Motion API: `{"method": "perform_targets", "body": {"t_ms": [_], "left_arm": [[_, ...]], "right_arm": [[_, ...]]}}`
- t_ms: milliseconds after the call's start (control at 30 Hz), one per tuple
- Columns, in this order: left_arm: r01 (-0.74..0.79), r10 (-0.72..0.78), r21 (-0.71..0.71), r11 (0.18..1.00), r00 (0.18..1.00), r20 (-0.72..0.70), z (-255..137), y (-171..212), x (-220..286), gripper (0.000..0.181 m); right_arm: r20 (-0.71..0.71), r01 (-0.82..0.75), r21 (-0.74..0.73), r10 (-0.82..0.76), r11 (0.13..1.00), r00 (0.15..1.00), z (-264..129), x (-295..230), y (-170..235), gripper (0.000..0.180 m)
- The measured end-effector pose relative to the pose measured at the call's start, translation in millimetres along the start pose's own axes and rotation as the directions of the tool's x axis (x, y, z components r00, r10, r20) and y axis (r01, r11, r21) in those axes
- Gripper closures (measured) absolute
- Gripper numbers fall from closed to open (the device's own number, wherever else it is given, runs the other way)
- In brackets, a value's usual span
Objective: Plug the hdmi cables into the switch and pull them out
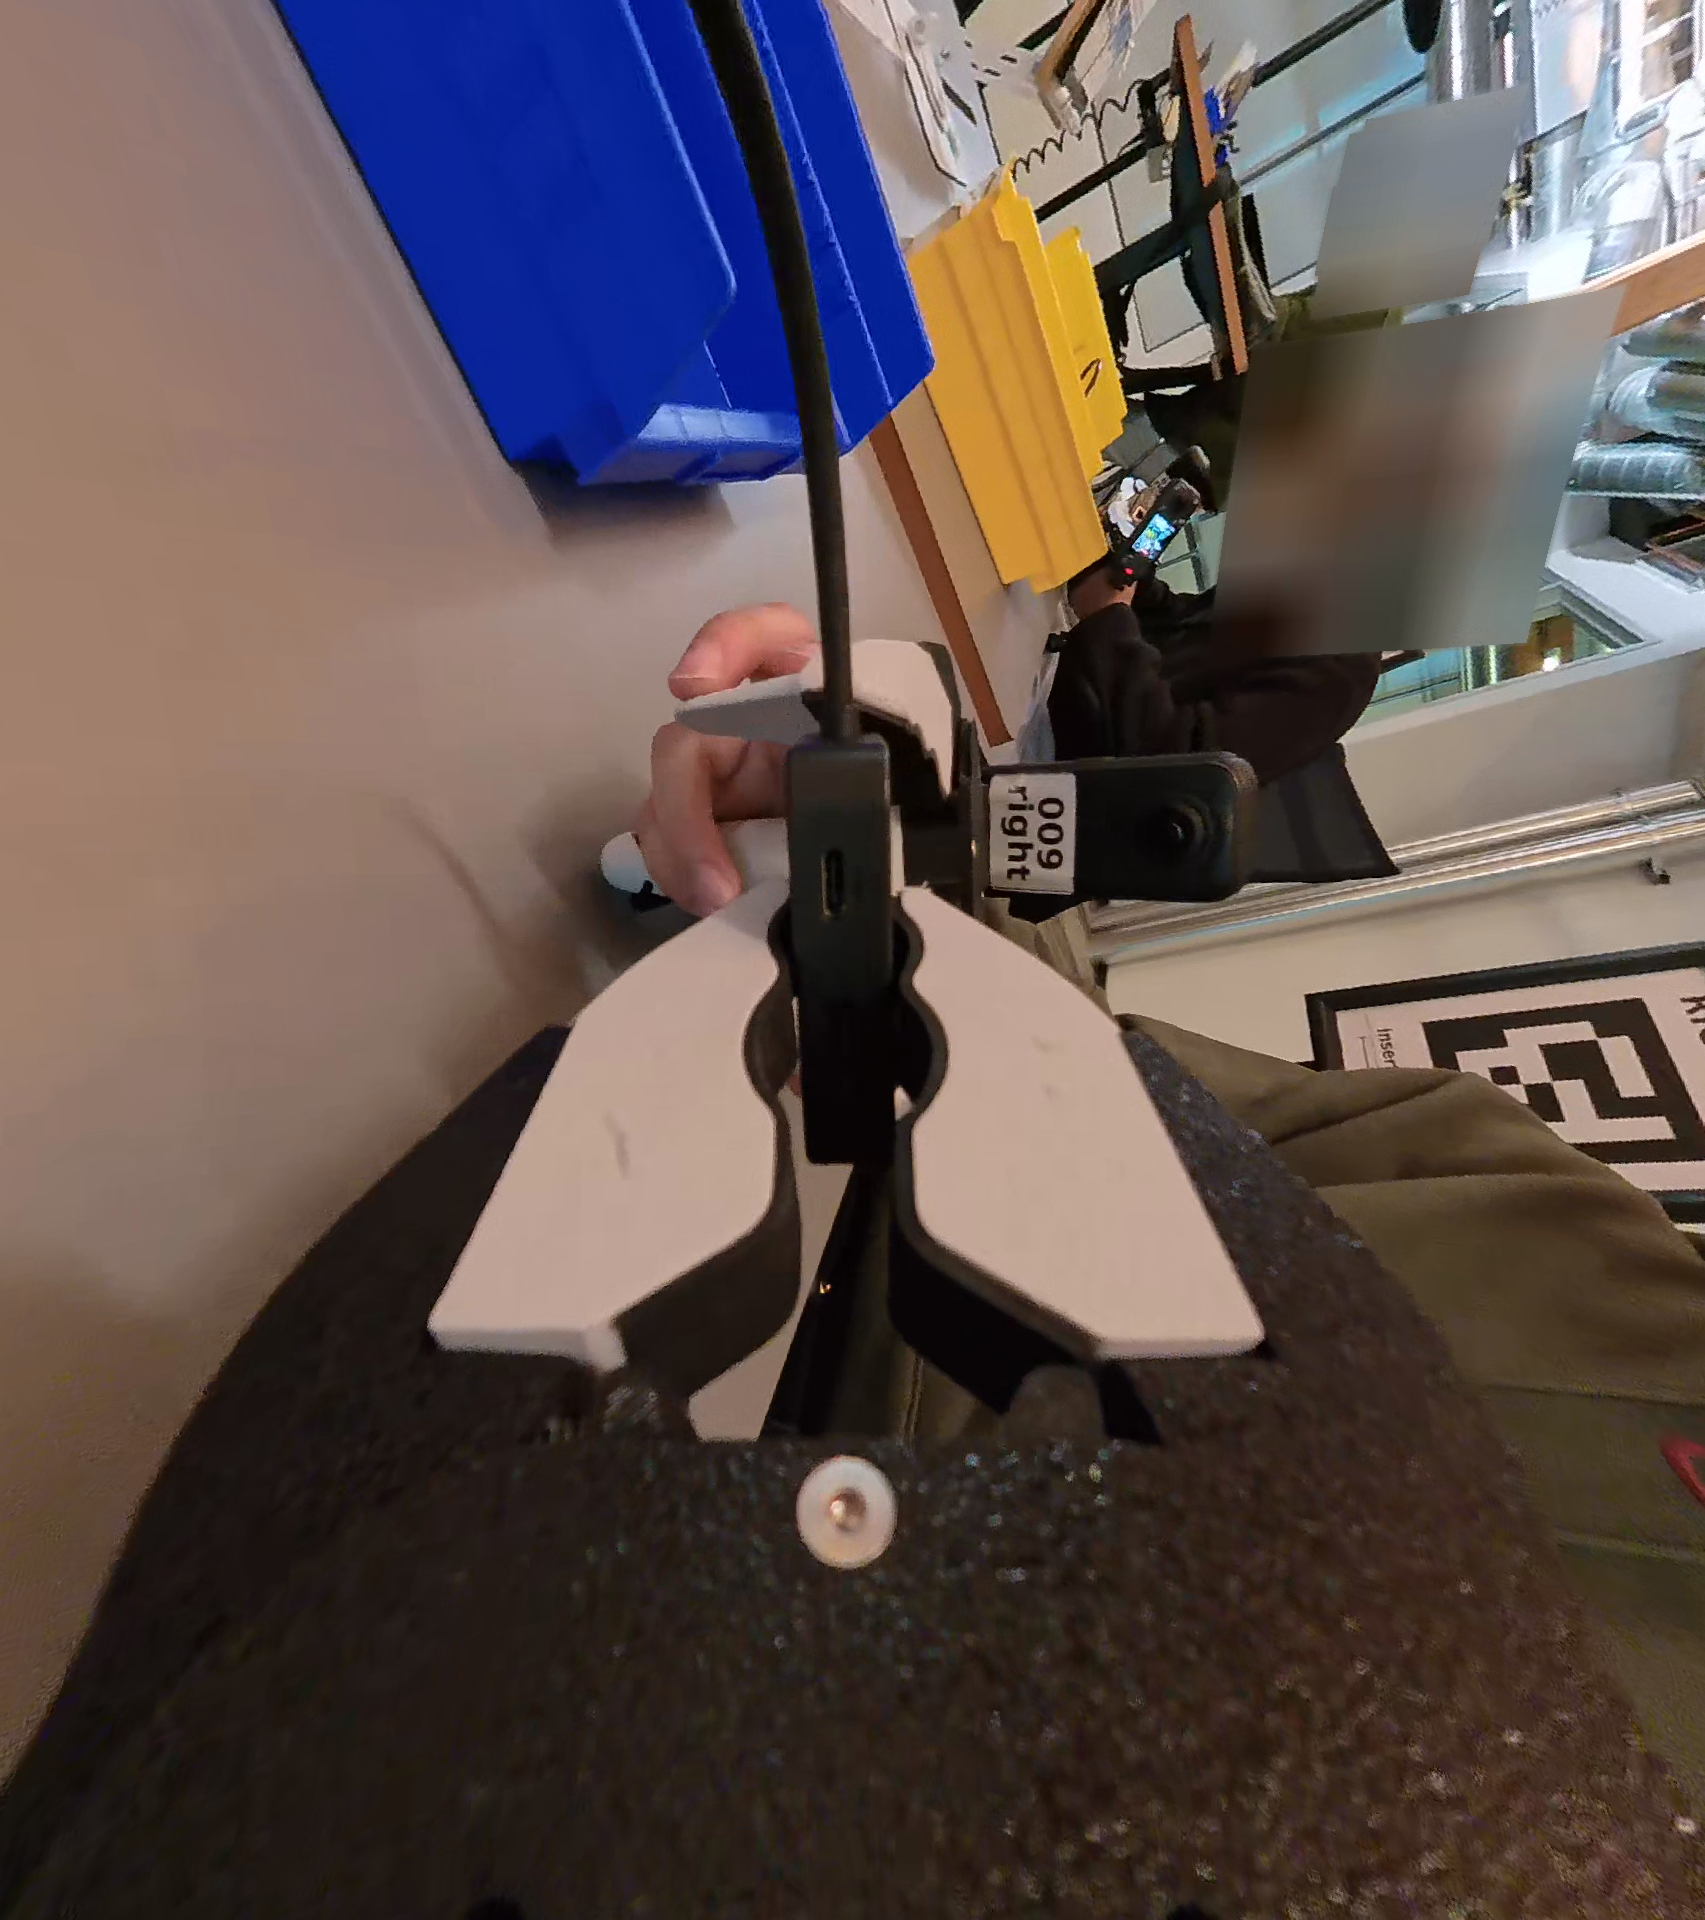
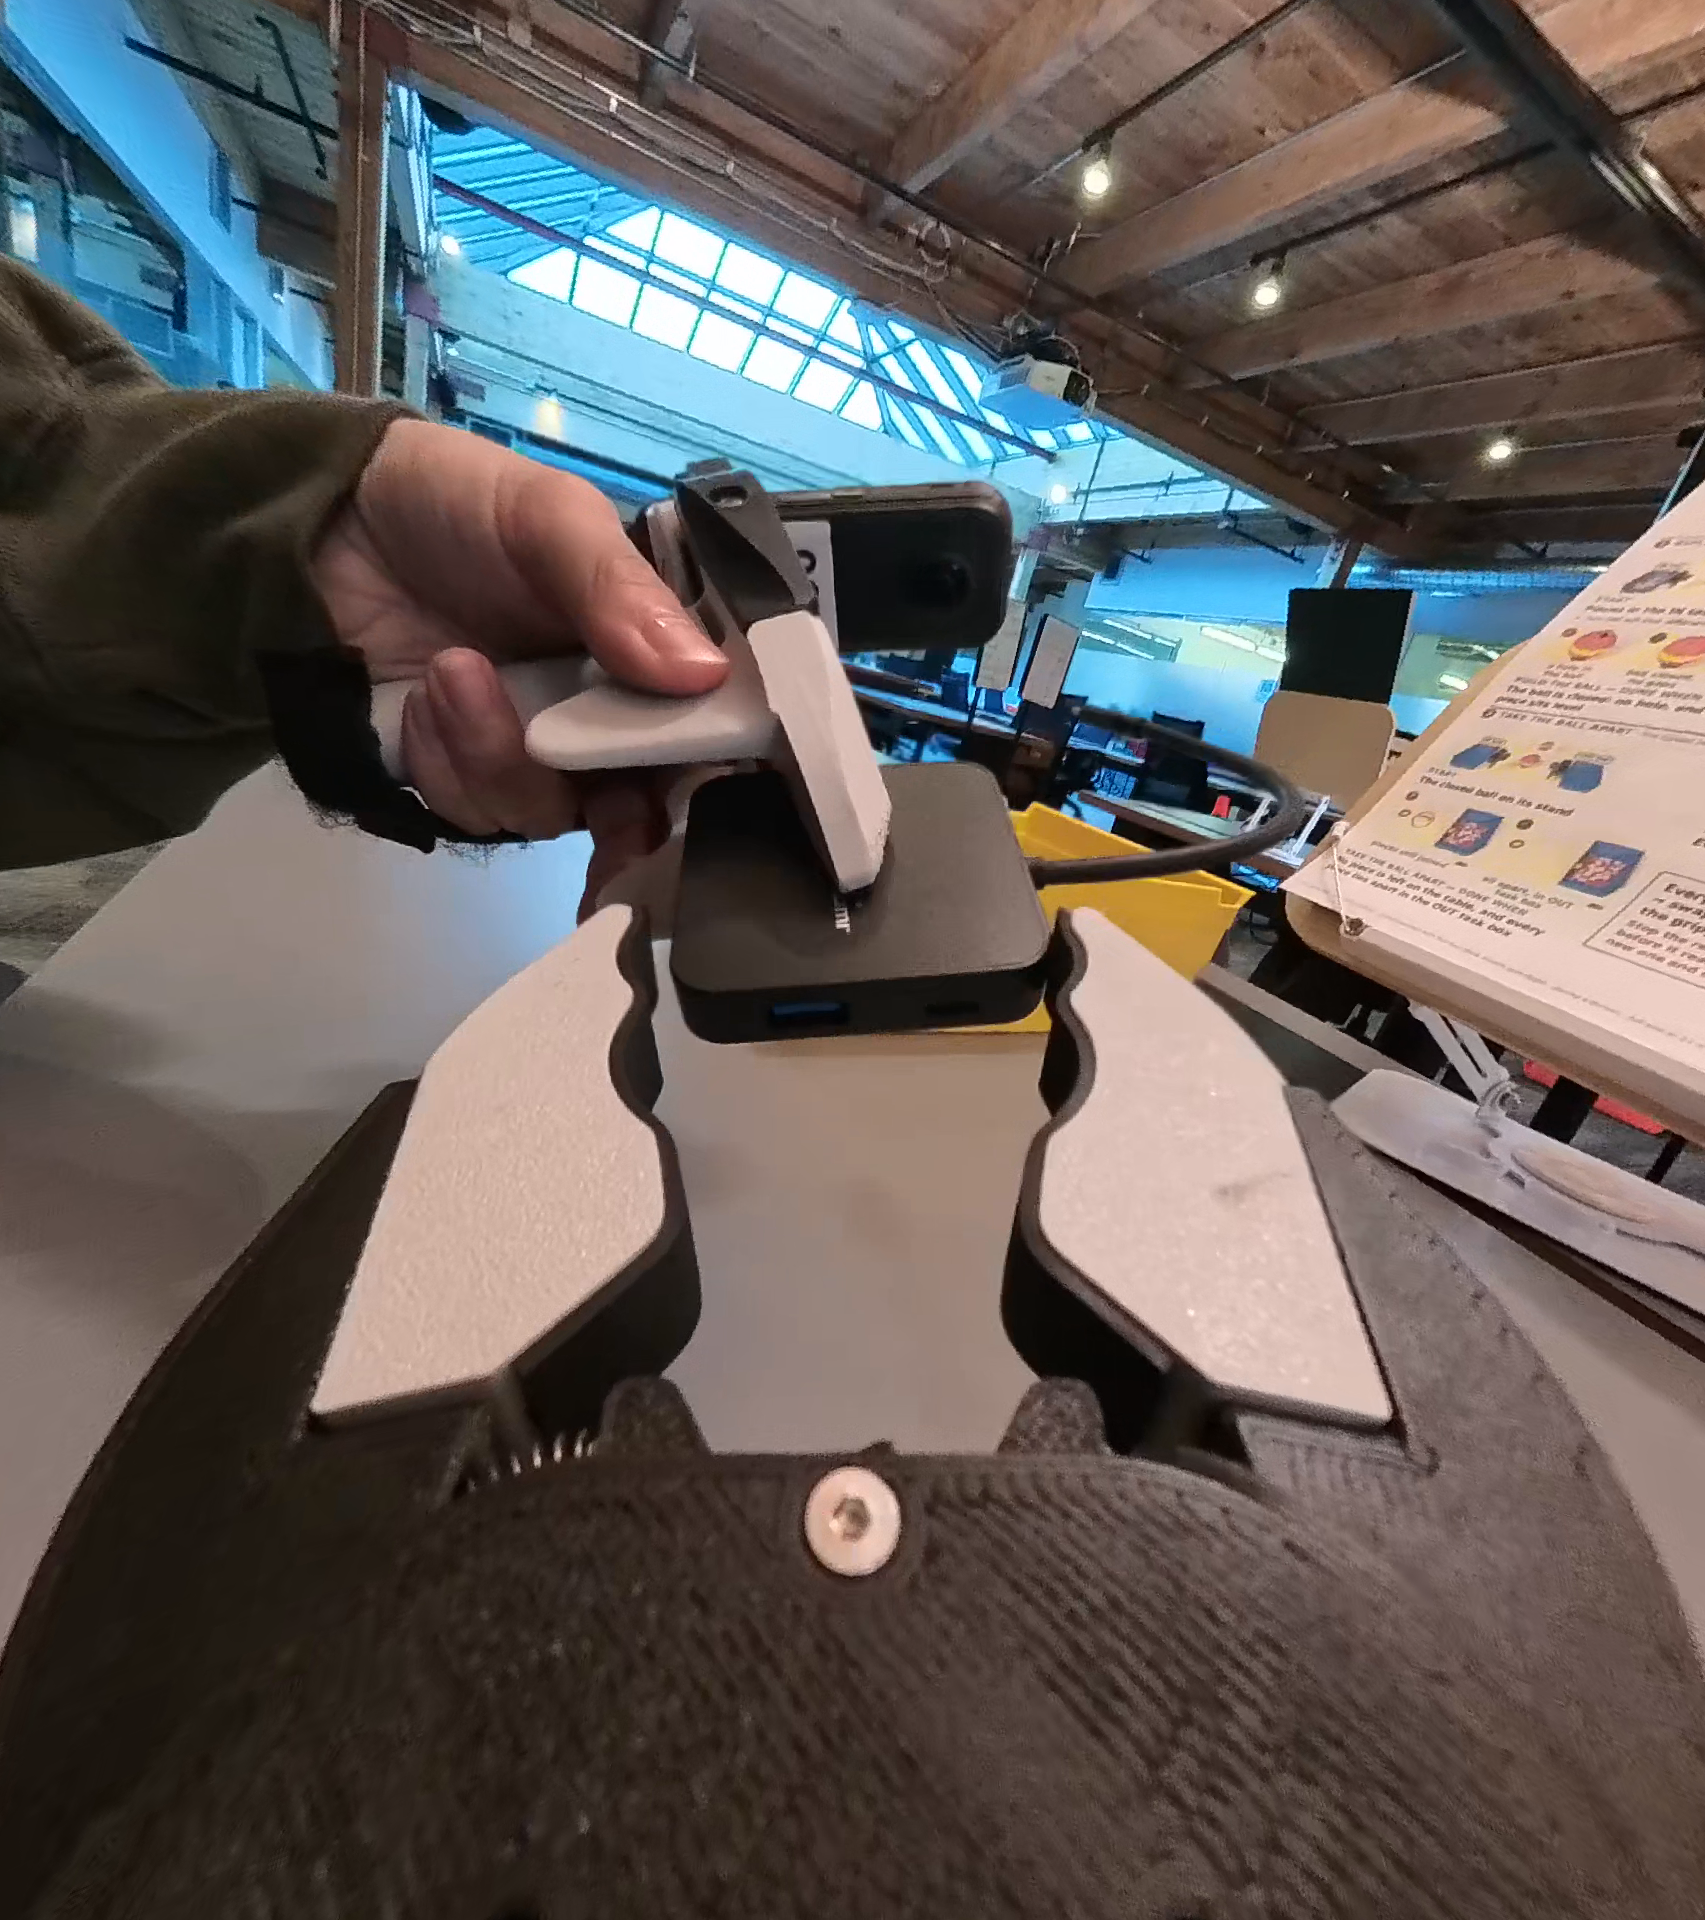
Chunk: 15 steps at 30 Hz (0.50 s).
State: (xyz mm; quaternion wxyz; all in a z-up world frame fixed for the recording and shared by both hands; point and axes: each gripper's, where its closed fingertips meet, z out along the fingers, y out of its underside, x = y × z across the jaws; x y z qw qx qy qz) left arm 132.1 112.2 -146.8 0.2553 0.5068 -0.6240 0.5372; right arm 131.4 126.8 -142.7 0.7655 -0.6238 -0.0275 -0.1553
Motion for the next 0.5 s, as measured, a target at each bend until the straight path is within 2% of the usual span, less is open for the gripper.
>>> {"method": "perform_targets", "body": {"t_ms": [133, 200, 300, 400, 500], "left_arm": [[0.033, -0.033, -0.006, 0.999, 0.999, -0.028, 4.6, 4.5, 1.0, 0.167], [0.023, -0.023, 0.007, 1.0, 1.0, -0.017, 5.0, 3.6, -1.0, 0.167], [-0.042, 0.043, 0.039, 0.998, 0.999, -0.03, 4.3, -0.6, 6.0, 0.163], [-0.208, 0.206, 0.06, 0.976, 0.978, 0.045, -1.9, -6.7, 10.8, 0.15], [-0.455, 0.429, 0.062, 0.888, 0.87, 0.243, -31.6, -23.4, 8.1, 0.147]], "right_arm": [[0.003, 0.001, 0.007, -0.001, 1.0, 1.0, 0.6, -1.0, 1.8, 0.108], [0.013, -0.003, -0.041, 0.003, 0.999, 1.0, 0.7, -0.1, 5.7, 0.108], [0.022, -0.099, -0.018, 0.099, 0.995, 0.995, 0.8, 1.8, -1.1, 0.108], [0.02, -0.23, 0.026, 0.23, 0.973, 0.973, -2.4, 9.9, -4.3, 0.108], [-0.025, -0.268, 0.051, 0.27, 0.962, 0.963, -9.0, 23.2, -2.8, 0.108]]}}
